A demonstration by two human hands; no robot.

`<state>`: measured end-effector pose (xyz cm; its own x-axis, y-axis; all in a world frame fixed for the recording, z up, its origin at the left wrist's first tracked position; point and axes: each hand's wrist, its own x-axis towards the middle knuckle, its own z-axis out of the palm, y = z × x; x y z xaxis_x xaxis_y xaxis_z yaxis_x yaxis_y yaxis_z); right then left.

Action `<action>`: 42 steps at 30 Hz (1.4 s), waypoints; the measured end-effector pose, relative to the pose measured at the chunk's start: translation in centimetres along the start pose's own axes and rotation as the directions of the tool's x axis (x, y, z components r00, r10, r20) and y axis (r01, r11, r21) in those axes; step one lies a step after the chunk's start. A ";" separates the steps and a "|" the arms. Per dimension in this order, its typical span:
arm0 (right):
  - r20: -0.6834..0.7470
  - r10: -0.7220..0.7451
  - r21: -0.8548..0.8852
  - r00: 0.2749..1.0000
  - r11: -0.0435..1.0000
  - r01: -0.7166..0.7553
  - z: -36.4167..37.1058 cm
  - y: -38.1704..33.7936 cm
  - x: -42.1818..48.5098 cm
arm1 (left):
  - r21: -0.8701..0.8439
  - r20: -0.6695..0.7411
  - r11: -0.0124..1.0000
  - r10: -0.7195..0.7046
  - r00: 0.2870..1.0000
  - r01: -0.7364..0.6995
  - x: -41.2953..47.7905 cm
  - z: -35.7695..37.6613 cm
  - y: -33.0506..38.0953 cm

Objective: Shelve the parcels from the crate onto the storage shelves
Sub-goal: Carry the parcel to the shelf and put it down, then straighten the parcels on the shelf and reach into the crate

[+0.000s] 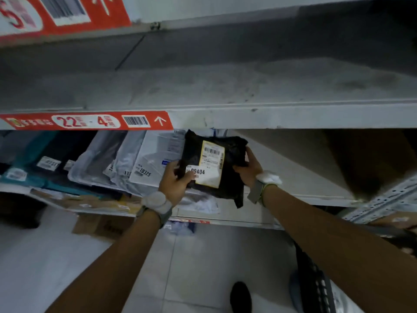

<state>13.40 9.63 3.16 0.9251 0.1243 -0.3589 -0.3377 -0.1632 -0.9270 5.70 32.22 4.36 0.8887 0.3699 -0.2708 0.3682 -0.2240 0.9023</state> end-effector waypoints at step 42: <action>0.127 -0.170 -0.986 0.977 -0.133 0.105 -4.4 11.8 -22.6 | 0.681 0.543 0.387 0.303 0.783 -0.622 -20.5 -0.1 -9.6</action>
<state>-10.72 0.60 0.84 0.9393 0.2735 -0.2070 0.3133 -0.9297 0.1934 -16.06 26.86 1.29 0.9557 -0.2682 -0.1211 -0.2246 -0.9306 0.2889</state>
